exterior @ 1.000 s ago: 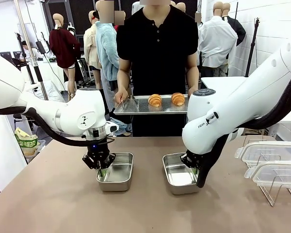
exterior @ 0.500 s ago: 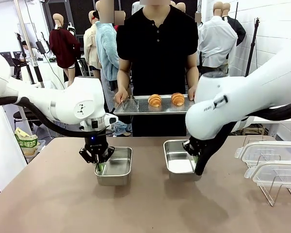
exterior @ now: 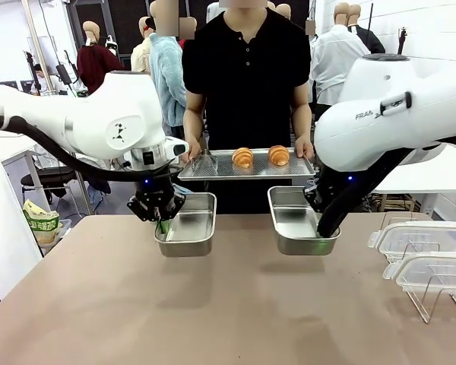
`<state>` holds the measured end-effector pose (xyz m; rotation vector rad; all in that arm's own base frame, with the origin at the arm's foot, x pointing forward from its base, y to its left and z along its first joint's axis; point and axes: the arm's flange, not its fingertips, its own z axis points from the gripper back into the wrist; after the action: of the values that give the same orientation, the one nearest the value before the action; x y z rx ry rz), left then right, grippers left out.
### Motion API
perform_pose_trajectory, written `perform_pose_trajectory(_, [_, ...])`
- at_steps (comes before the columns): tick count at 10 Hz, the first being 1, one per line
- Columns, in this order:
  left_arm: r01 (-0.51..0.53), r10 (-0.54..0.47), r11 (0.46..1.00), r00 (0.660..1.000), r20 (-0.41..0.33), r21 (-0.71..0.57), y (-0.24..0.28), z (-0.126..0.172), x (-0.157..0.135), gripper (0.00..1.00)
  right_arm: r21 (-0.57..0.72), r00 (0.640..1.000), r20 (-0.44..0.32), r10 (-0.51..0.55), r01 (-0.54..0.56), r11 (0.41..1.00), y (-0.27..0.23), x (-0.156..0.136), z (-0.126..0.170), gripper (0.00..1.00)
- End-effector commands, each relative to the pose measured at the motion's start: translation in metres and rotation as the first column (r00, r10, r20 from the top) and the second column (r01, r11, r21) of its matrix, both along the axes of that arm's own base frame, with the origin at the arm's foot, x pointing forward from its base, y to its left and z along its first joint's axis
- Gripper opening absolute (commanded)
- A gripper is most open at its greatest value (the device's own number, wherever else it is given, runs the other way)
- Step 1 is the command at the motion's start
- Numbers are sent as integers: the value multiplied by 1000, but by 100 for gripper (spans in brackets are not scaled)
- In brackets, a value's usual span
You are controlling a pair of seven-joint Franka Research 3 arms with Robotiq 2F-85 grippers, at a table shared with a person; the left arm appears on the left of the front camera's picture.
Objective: Place the bread in airtight containers.
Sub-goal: Lift both Airtight Container.
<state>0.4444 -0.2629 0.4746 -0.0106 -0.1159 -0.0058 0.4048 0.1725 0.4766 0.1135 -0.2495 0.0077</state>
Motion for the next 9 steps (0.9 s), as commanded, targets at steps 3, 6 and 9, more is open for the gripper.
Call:
perform_pose_trajectory(3, [-33, 31, 999, 999, 40, 39, -2, 25, -12, 0, 2, 1000, -27, 0, 0, 1000, -5, -10, 8, 0])
perform_pose_trajectory(6, [-55, 54, 998, 998, 40, 24, 8, 33, -20, 0, -46, 998, -59, -14, 11, 999, -1, -7, 7, 0])
perform_pose_trajectory(9, [-16, 15, 1000, 1000, 24, 18, 4, 28, -13, 0, -22, 999, -36, -1, 1, 1000, -3, -10, 3, 0])
